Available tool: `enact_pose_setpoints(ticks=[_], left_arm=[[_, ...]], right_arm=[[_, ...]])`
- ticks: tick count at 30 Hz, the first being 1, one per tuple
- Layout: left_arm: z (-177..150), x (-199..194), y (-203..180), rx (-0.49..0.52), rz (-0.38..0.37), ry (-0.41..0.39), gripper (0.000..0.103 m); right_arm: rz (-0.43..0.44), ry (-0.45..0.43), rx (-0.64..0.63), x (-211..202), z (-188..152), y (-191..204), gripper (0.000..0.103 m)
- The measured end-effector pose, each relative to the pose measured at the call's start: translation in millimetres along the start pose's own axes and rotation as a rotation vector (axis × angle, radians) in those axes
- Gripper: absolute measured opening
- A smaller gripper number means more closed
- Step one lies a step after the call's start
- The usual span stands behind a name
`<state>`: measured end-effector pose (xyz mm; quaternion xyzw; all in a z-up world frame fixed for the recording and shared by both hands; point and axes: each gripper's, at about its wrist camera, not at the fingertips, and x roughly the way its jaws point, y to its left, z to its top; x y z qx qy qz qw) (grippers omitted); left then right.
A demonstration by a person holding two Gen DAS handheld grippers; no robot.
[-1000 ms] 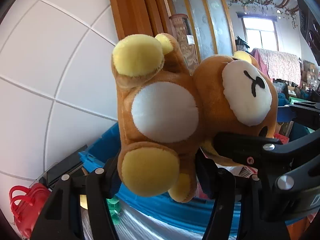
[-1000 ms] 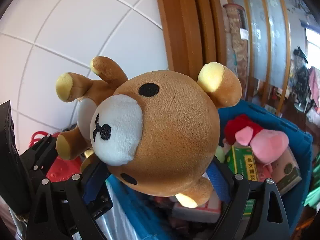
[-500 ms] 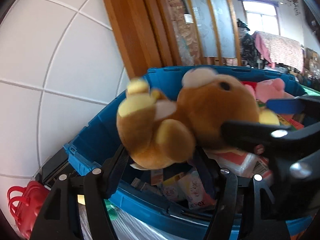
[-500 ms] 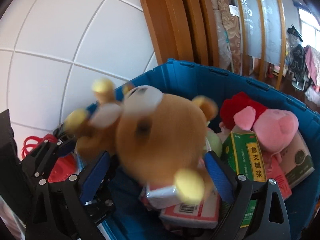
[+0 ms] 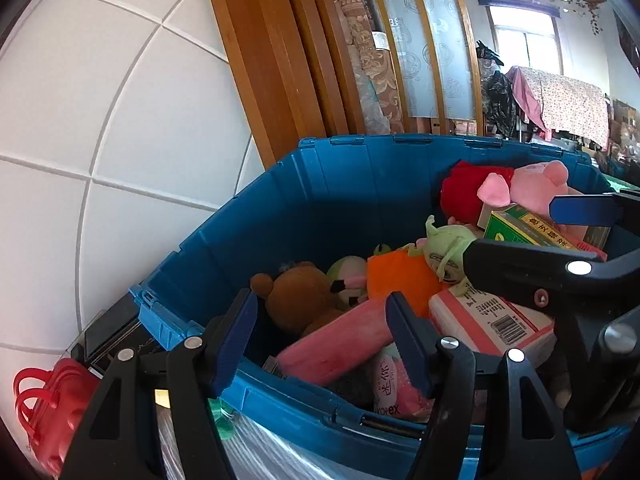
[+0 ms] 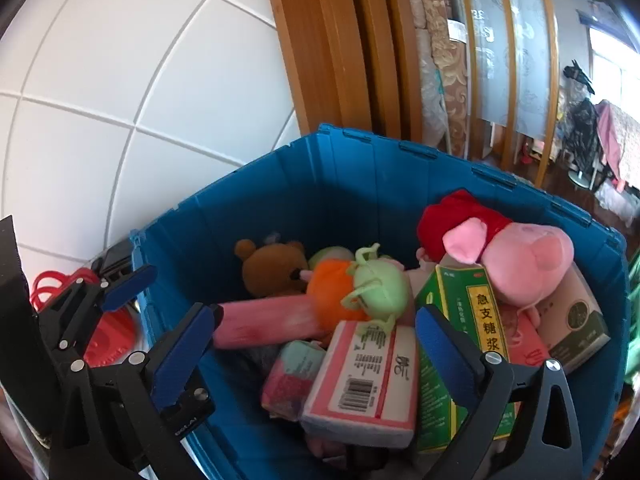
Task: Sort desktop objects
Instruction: 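Open both grippers to drop the bears into the crate, then move both tools from the crate back to the duck plush on the bed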
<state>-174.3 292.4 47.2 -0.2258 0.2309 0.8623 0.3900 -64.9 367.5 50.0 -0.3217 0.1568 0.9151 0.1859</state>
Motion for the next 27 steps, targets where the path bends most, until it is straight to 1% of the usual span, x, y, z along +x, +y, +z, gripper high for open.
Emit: enact_pose_setpoints(ticks=[7,15,21,27], left_arm=[[-4,-8,7,-0.015,0.019,-0.015,0.074],[-12,-20,19,-0.049,0.028,-0.027,0.076],[-30,-41,37,-0.081,0.05,-0.043,0.076],[-58,-60,65,-0.124,0.091,-0.043,0.076]], right_arm=[[-0.003,-0.001,-0.001,-2,-1,1,0.103],[0.002,-0.011,-0.005,-8,-4,9,0.103],[0.025,-0.021,-0.029,-15,-9,28,0.103],[0.045,-0.051,-0.093,-21,-22,64,0.103]])
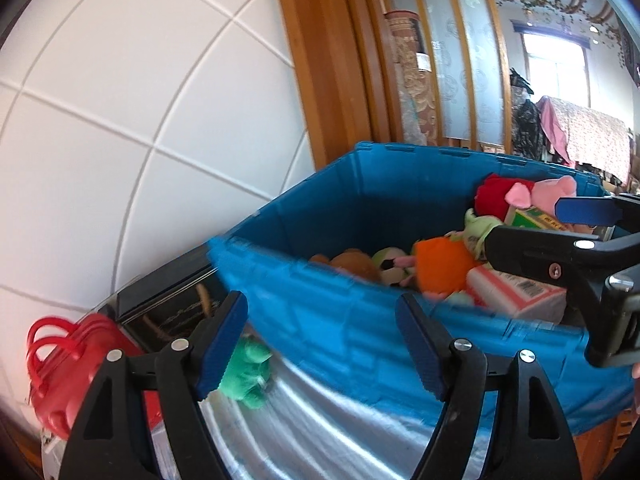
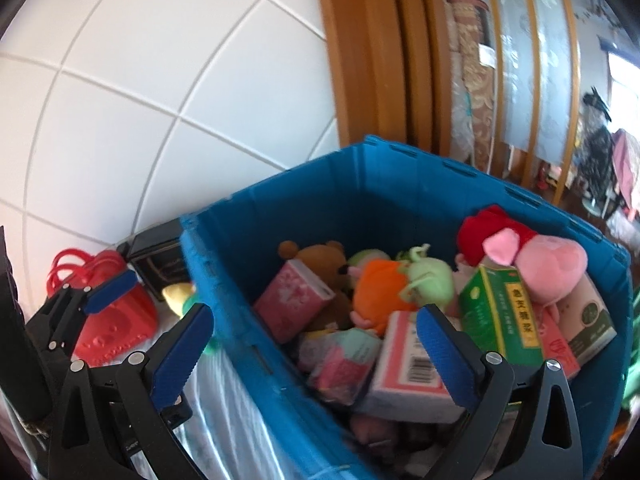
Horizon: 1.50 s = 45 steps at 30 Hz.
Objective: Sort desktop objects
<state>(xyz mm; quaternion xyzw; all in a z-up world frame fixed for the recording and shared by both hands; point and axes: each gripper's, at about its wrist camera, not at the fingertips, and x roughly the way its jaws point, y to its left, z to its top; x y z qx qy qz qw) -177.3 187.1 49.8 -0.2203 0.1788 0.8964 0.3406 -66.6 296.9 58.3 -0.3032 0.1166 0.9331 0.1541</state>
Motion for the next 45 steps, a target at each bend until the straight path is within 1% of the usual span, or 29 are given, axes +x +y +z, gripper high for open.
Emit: enact_pose_setpoints(ticks=[3,9,12,16,19,22,27,32,33,34,36,38,39,40,41,42,43,45], left_arm=[[-14,-8,19,-0.021,0.03,0.008,0.076],[-49,-20,71,-0.077,0.097,0.021,0.079],[-67,-20,100,-0.106,0.143,0.037,0.079],[-92,-9,138,-0.142,0.18,0.074,0.079],[-113,8,161,-0.158,0.194,0.109,0.079],[-137,34,181,-0.172,0.2,0.157,0.079],[-183,83,211,-0.224,0.185,0.25,0.079],[-221,139,233,-0.255,0.171,0.317,0.079],[-227,150,237,-0.259,0.169,0.327,0.079],[-231,159,239,-0.26,0.166,0.333,0.079],[-240,178,243,-0.261,0.154,0.344,0.079],[-246,195,244,-0.261,0.129,0.352,0.079],[-248,203,245,-0.259,0.12,0.354,0.079],[-249,209,244,-0.255,0.112,0.356,0.079],[-250,216,243,-0.252,0.104,0.358,0.079],[-251,221,242,-0.248,0.096,0.361,0.079],[-251,224,241,-0.245,0.091,0.362,0.079],[-251,227,238,-0.243,0.087,0.361,0.079]], right_arm=[[0.005,-0.017,-0.022,1,-6,20,0.103],[0.056,-0.043,-0.045,5,-23,61,0.103],[0.086,-0.04,-0.057,17,-33,82,0.103],[0.136,-0.005,-0.066,45,-50,111,0.103],[0.166,0.023,-0.061,69,-63,129,0.103],[0.192,0.057,-0.041,99,-75,144,0.103],[0.184,0.167,-0.05,169,-99,178,0.103],[0.153,0.276,-0.069,246,-125,199,0.101],[0.149,0.294,-0.074,259,-128,202,0.094],[0.143,0.319,-0.077,279,-134,206,0.082],[0.137,0.358,-0.074,304,-143,208,0.07],[0.126,0.389,-0.062,330,-152,208,0.069],[0.124,0.395,-0.058,338,-156,206,0.061],[0.127,0.407,-0.053,351,-161,204,0.044],[0.131,0.414,-0.049,358,-163,203,0.035],[0.15,0.421,-0.042,366,-165,202,0.033],[0.167,0.42,-0.038,370,-165,201,0.032],[0.191,0.402,-0.058,372,-166,201,0.03]])
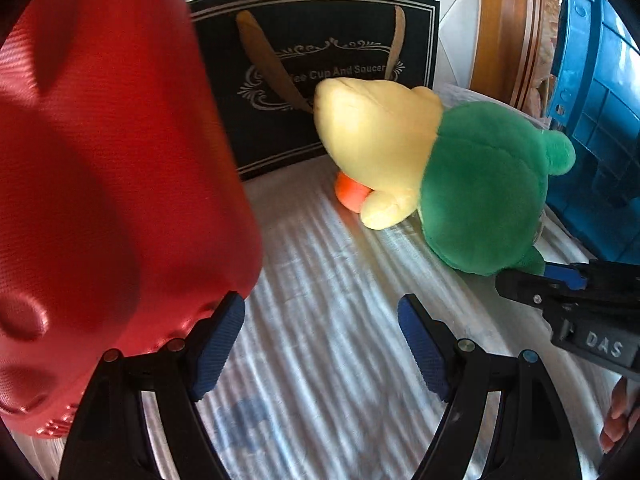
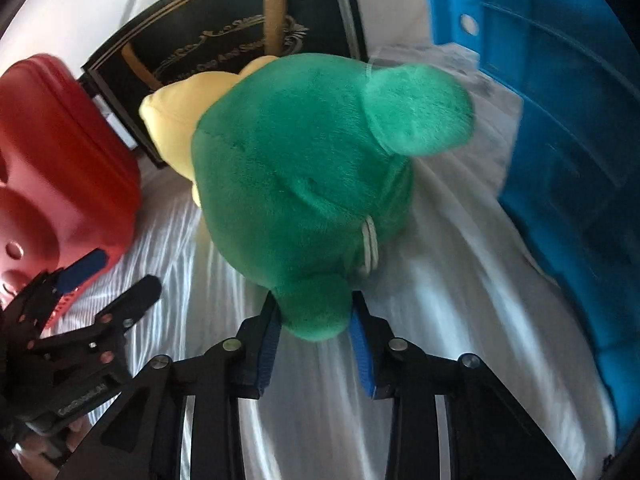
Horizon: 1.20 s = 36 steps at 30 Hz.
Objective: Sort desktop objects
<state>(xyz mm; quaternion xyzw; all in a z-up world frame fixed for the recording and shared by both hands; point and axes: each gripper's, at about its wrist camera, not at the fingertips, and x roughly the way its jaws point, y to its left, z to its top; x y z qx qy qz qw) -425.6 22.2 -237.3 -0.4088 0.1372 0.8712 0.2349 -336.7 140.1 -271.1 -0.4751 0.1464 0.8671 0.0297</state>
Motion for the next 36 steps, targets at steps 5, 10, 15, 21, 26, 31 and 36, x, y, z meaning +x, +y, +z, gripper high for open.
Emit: enact_pose_setpoints(ticks=[5,10,15,21,26,31,36], left_arm=[[-8,-25,-6,-0.004,-0.023,-0.021,0.079],[-17,-78,-17,0.004,-0.05,-0.07,0.079],[15,-94,-44,-0.016,-0.049,-0.096,0.079],[49,-56,-59,-0.074,-0.014,0.009,0.079],[21,-82,-42,-0.056,-0.051,0.033,0.079],[-14,-90,-47,0.072,0.048,0.089,0.079],[-2,-127,-37,0.037,0.036,-0.002,0.079]], right_arm=[[0.054,0.011,-0.029,-33,-22,-11,0.027],[0.041,0.075,-0.068,-81,-78,-37,0.027],[0.003,0.117,-0.105,-94,-108,-53,0.027],[-0.025,0.118,-0.152,-97,-109,-49,0.026],[-0.011,0.098,-0.193,-121,-120,-48,0.027],[0.005,-0.094,-0.164,-162,-83,-35,0.028],[-0.088,-0.195,-0.122,-151,-31,-18,0.029]])
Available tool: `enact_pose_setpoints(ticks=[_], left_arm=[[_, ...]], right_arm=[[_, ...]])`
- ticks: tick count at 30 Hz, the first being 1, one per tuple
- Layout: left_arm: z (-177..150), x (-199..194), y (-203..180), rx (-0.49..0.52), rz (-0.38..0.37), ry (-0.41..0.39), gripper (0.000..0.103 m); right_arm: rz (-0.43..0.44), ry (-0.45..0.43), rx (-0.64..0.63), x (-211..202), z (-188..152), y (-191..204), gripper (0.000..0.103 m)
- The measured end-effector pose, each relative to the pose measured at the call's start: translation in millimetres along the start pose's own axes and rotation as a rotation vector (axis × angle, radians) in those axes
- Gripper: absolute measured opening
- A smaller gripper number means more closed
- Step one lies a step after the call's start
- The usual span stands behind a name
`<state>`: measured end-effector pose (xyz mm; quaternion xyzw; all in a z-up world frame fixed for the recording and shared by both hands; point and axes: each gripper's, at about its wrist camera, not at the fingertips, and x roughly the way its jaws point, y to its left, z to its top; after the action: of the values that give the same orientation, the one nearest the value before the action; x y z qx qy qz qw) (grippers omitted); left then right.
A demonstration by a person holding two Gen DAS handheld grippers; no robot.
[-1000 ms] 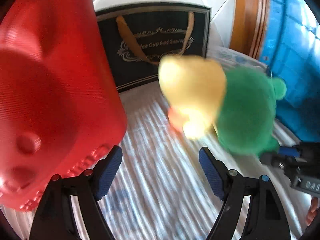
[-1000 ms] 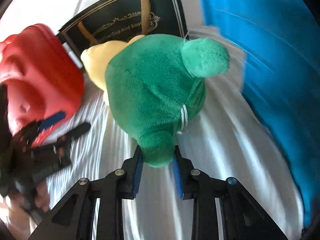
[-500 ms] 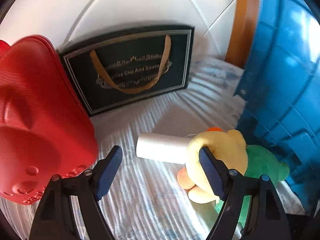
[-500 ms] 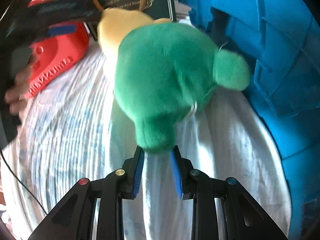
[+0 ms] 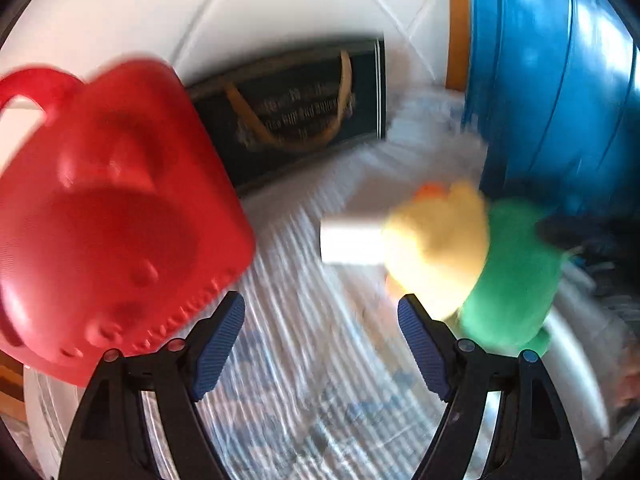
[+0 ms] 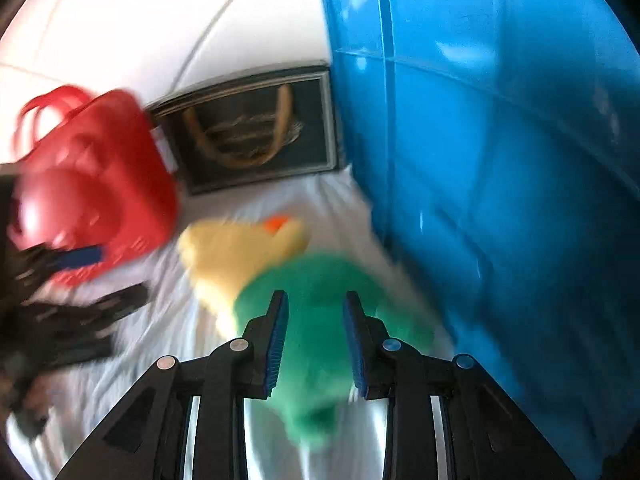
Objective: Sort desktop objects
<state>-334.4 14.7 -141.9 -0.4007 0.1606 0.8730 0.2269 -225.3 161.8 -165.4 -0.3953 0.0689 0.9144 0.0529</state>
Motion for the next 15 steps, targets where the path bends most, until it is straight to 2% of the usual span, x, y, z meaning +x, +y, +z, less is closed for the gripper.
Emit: enact_pose_setpoints(ticks=[3,5,6,7,8,10,12,15], left_arm=[[27,-8,0,-0.032,-0.022,-0.045,0.079],[43,4,-9,-0.017,-0.032,-0.046,0.079],[49,13,-16,-0.005,-0.05,-0.031,0.079],[51,24,-22,0.004,-0.08,-0.002,0.079],[51,40,-30,0.015,-0.117,0.053,0.079],[35,62,-46,0.057,-0.134,0.156,0.079],[16,50,-43,0.057,-0.068,0.107,0.08],[-28,13,-22,0.003,-0.089,0.104,0.079]], right_arm=[[0.041,0.069,0.024,22,-1,2,0.031],[0.086,0.065,-0.078,9,-13,18,0.032],[0.098,0.065,-0.14,1,-23,21,0.038],[0.114,0.058,-0.224,-12,-36,33,0.038],[0.134,0.054,-0.257,-20,-42,38,0.038],[0.182,0.061,-0.264,-35,-49,40,0.037],[0.228,0.092,-0.176,-49,-53,24,0.037],[0.29,0.115,-0.023,-67,-62,-2,0.038]])
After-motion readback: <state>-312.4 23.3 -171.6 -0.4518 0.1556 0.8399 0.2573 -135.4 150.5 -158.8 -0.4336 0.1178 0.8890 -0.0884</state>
